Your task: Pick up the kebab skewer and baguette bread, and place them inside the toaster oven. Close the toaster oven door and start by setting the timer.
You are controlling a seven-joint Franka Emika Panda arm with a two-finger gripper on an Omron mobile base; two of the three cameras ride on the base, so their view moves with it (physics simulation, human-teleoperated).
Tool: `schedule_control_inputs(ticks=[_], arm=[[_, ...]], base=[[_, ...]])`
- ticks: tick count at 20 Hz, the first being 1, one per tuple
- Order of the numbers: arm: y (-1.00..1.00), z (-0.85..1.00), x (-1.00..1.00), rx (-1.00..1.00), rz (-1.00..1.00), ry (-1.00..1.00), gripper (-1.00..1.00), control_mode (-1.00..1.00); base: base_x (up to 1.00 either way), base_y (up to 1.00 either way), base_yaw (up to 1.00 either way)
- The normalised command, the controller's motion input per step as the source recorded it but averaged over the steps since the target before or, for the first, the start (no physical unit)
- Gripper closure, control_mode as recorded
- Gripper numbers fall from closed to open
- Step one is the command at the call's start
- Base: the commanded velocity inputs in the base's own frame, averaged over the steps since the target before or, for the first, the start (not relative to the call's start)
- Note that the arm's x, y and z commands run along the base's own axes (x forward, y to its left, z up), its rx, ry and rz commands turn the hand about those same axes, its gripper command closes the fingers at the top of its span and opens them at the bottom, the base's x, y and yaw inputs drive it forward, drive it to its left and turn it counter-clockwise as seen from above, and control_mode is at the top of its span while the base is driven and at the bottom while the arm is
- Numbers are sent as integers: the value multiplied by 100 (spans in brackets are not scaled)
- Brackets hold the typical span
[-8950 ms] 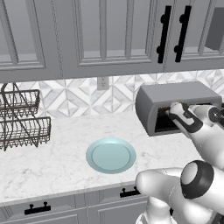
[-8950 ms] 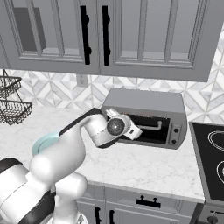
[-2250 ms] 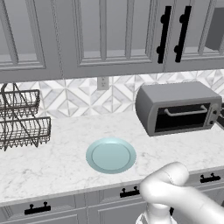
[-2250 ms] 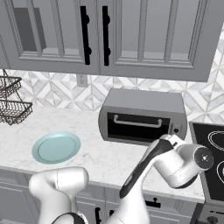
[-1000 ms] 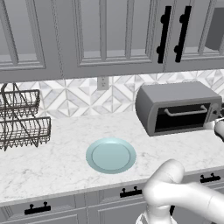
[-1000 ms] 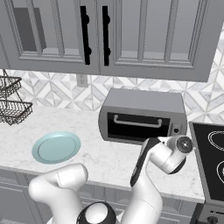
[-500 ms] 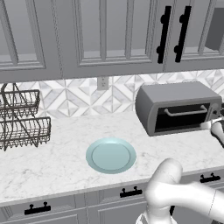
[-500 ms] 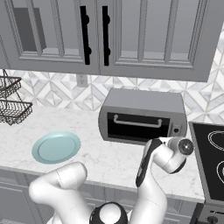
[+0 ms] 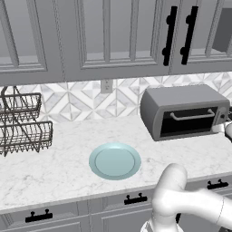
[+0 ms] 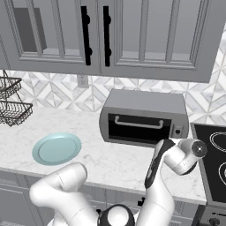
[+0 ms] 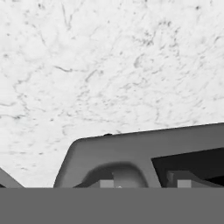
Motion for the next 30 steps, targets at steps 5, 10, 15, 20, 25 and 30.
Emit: schedule_control_inputs(ticks=[5, 10, 15, 20, 25, 30], arm=[[-67, -72, 11, -22, 37, -7, -100, -100], [-80, -58, 0, -19, 37, -14, -100, -100], [-55, -13, 4, 8, 5, 17, -100, -100], [-75, -14, 2, 17, 3, 10, -100, -100], [-75, -25, -9, 23, 0, 7, -100, -100], [-62, -24, -10, 28, 2, 0, -100, -100]], base=[[0, 0, 0], [0, 0, 0], [0, 0, 0], [0, 0, 0], [0, 0, 0], [0, 0, 0]])
